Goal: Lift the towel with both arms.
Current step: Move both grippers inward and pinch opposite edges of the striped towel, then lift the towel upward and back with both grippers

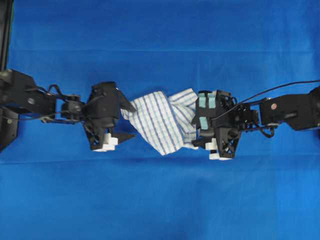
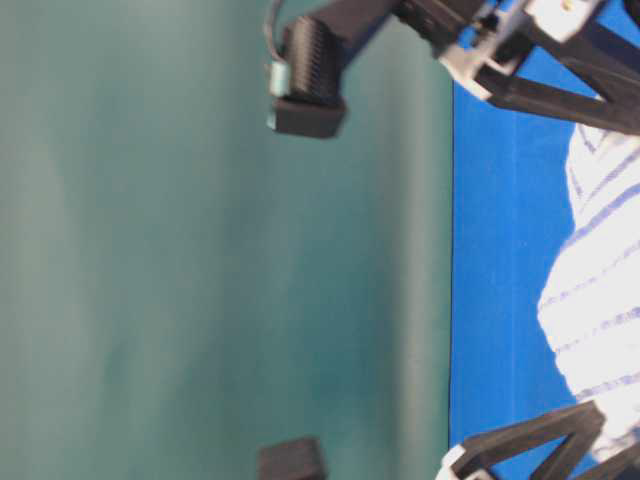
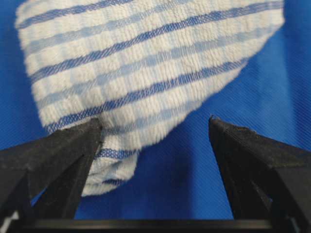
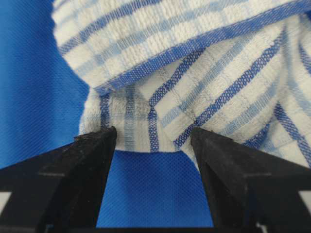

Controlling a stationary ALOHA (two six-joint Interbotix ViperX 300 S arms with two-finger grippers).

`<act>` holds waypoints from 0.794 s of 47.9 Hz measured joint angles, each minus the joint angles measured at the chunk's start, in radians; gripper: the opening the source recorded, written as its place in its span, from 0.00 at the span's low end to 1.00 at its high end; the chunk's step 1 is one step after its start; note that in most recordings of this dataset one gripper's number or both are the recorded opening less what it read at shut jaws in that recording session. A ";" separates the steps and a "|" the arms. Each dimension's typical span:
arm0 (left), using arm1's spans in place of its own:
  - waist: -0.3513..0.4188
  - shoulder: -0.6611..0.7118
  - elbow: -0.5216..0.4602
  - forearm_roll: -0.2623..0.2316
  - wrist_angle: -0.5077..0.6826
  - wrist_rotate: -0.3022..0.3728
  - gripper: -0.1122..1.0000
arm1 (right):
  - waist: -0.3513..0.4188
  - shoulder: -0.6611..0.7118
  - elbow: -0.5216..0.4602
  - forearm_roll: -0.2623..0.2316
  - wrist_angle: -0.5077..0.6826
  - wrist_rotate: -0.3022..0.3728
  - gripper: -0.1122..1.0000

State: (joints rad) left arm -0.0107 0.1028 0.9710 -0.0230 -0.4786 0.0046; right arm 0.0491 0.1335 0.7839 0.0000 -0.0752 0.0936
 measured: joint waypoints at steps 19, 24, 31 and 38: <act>0.012 0.041 -0.029 0.000 0.048 0.002 0.42 | -0.015 0.032 -0.029 0.000 -0.002 0.000 0.34; 0.015 0.038 -0.031 -0.005 0.072 0.003 0.19 | -0.017 0.031 -0.029 0.000 0.000 0.000 0.19; 0.015 0.015 -0.035 -0.005 0.114 0.000 0.17 | -0.015 0.011 -0.023 -0.002 0.015 0.000 0.19; 0.014 -0.032 -0.034 -0.003 0.146 -0.020 0.17 | -0.014 -0.029 -0.017 -0.002 0.026 0.003 0.19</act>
State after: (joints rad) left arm 0.0031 0.0706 0.9373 -0.0261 -0.3329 -0.0153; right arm 0.0353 0.1043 0.7670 -0.0015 -0.0491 0.0966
